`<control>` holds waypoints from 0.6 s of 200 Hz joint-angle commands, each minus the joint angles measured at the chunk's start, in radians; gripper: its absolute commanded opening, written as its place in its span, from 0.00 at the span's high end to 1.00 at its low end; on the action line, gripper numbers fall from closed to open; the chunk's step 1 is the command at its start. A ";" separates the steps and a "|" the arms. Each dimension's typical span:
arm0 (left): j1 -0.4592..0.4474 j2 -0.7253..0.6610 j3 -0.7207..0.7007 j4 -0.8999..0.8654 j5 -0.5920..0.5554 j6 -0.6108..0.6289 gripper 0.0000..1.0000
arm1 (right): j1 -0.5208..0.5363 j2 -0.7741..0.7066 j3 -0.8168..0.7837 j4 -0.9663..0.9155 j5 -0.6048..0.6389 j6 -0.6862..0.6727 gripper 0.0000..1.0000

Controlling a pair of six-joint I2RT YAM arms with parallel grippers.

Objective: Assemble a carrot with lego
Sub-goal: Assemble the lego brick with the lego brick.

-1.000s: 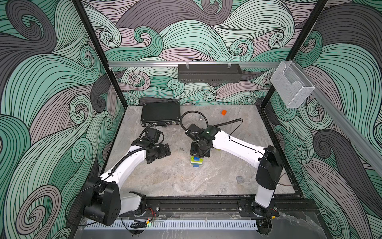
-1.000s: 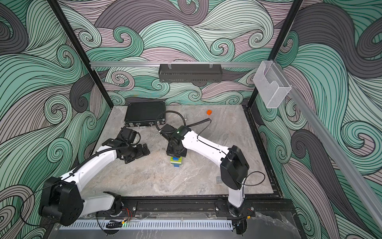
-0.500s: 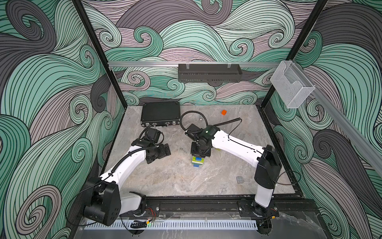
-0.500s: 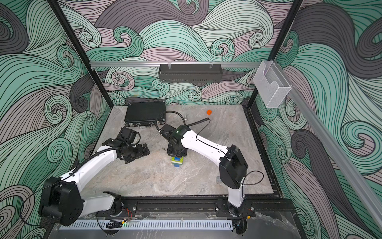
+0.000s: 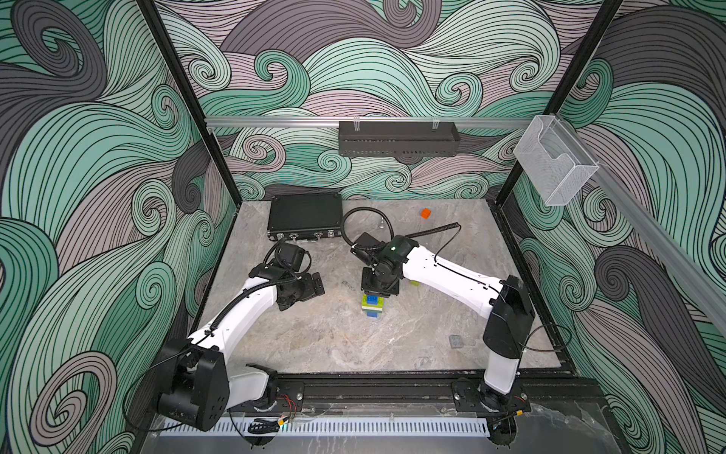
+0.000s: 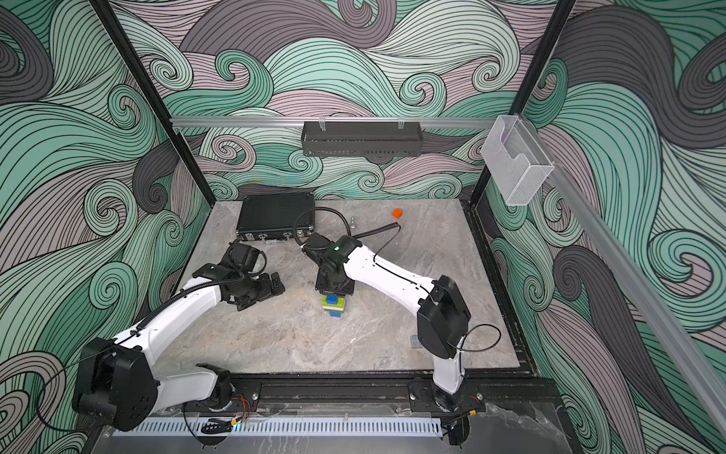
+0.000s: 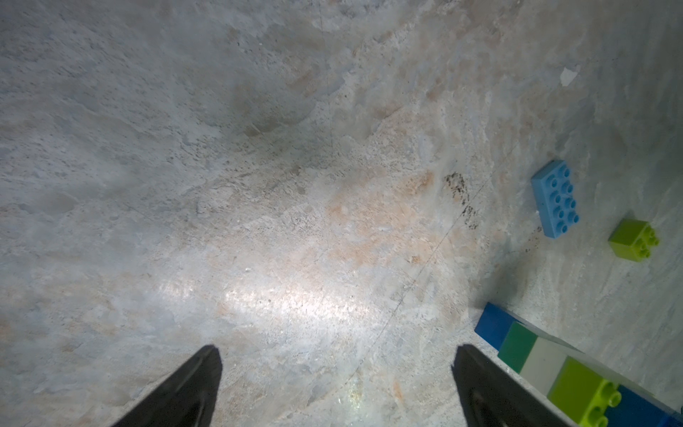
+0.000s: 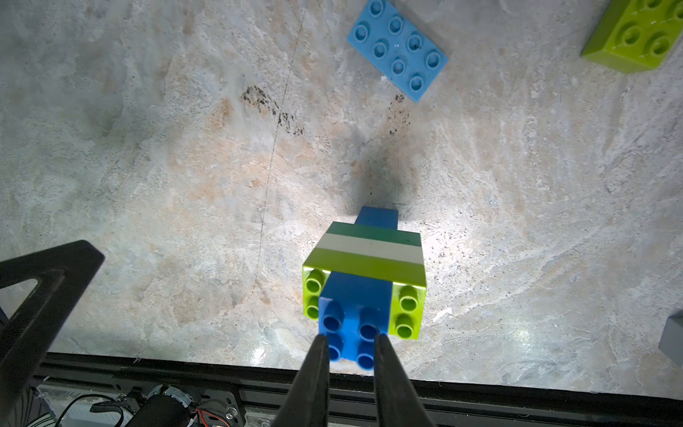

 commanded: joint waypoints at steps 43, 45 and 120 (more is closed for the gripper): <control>0.009 -0.022 0.033 0.001 0.001 0.003 0.01 | 0.007 0.013 0.024 -0.007 0.032 -0.022 0.75; 0.008 -0.022 0.032 0.001 0.001 0.003 0.01 | 0.006 0.012 0.023 -0.008 0.035 -0.024 0.75; 0.008 -0.014 0.043 0.005 0.008 0.025 0.01 | -0.135 -0.077 -0.018 -0.008 0.093 -0.171 0.39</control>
